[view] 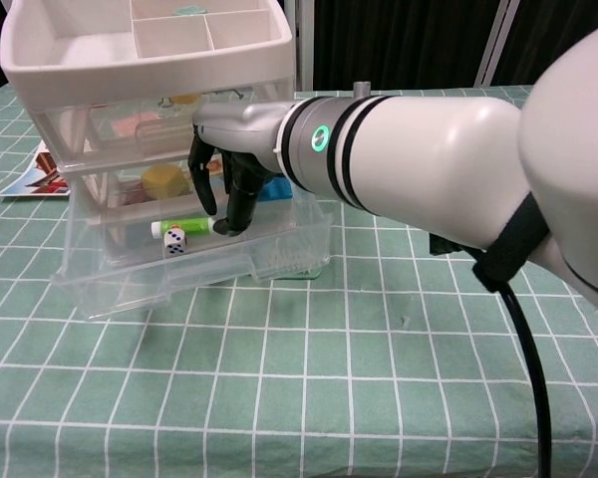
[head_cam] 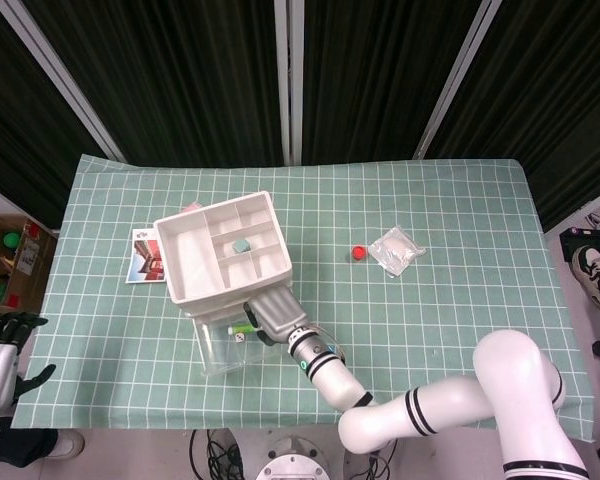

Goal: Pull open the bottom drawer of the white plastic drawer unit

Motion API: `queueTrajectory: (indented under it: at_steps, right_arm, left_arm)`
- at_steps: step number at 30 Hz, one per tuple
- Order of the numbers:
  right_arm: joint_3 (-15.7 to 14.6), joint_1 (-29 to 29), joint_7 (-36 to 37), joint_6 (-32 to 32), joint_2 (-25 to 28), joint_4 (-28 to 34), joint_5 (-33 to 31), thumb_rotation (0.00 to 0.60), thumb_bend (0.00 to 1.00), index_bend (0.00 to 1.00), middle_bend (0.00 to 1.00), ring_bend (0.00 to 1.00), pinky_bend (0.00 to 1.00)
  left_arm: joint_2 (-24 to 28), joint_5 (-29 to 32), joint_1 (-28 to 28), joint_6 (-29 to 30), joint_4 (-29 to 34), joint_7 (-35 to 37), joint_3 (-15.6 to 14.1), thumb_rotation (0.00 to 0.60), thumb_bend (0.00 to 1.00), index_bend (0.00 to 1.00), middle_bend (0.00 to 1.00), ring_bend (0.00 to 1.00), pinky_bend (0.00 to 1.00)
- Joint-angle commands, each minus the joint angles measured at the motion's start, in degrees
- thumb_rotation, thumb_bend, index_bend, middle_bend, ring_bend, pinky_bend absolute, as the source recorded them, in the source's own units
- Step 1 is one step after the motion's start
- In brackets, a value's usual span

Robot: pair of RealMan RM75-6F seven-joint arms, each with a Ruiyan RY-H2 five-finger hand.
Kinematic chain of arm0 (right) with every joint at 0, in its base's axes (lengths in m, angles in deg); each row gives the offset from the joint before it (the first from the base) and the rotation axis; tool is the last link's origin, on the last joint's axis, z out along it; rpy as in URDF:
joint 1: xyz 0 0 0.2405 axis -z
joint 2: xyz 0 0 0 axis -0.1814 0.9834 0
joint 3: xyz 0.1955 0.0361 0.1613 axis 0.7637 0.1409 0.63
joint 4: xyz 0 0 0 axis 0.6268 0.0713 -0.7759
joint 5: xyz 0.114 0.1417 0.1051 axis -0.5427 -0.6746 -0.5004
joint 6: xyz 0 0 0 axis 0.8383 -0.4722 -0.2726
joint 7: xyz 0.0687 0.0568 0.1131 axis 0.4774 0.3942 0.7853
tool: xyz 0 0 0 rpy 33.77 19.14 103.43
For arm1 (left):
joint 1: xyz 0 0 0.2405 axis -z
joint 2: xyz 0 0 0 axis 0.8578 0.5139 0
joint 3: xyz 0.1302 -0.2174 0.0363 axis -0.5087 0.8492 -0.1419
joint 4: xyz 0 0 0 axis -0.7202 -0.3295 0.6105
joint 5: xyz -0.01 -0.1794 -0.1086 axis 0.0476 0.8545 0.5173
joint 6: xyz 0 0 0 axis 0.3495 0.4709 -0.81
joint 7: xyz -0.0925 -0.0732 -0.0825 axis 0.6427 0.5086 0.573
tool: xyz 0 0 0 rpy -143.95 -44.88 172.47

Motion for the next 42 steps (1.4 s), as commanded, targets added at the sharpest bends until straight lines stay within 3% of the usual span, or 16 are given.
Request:
queueTrajectory:
  at_steps: [1, 16, 21, 29, 35, 42]
  right_arm:
    - [-0.3, 0.0, -1.0, -0.2, -0.2, 0.2, -0.3, 0.6, 0.25, 0.37, 0.94, 1.0, 1.0]
    - [0.4, -1.5, -4.8, 0.3, -2.0, -1.9, -2.2, 0.6, 0.3, 0.34, 0.94, 1.0, 1.0]
    - [0.8, -1.3, -4.5, 0.5, -3.1, -3.2, -1.9, 0.6, 0.32, 0.42, 0.94, 1.0, 1.0]
    - [0.9, 0.0, -3.0, -0.8, -3.9, -3.7, 1.6, 0.6, 0.36, 0.63, 0.94, 1.0, 1.0]
    - [0.7, 2.7, -0.5, -1.7, -0.4, 1.1, 6.0, 0.6, 0.36, 0.65, 0.94, 1.0, 1.0]
    - [-2.0, 10.1, 4.8, -6.3, 9.9, 12.0, 17.2, 0.6, 0.36, 0.65, 0.94, 1.0, 1.0]
  left_arm:
    - [-0.1, -0.1, 0.1, 0.0, 0.0, 0.1, 0.1, 0.6, 0.06, 0.3, 0.27, 0.21, 0.2]
    - [0.0, -0.3, -0.3, 0.5, 0.2, 0.7, -0.1, 0.6, 0.06, 0.3, 0.27, 0.21, 0.2]
    - [0.1, -0.3, -0.4, 0.7, 0.3, 0.9, -0.1, 0.6, 0.06, 0.3, 0.27, 0.21, 0.2]
    - [0.5, -0.5, -0.7, 1.2, 0.6, 0.8, -0.2, 0.6, 0.06, 0.3, 0.27, 0.21, 0.2]
    - [0.6, -0.8, -0.6, 1.2, 0.9, 0.6, -0.1, 0.6, 0.06, 0.3, 0.27, 0.21, 0.2]
    - [0.9, -1.2, -0.1, 1.0, 1.5, -0.2, 0.2, 0.6, 0.06, 0.3, 0.27, 0.21, 0.2]
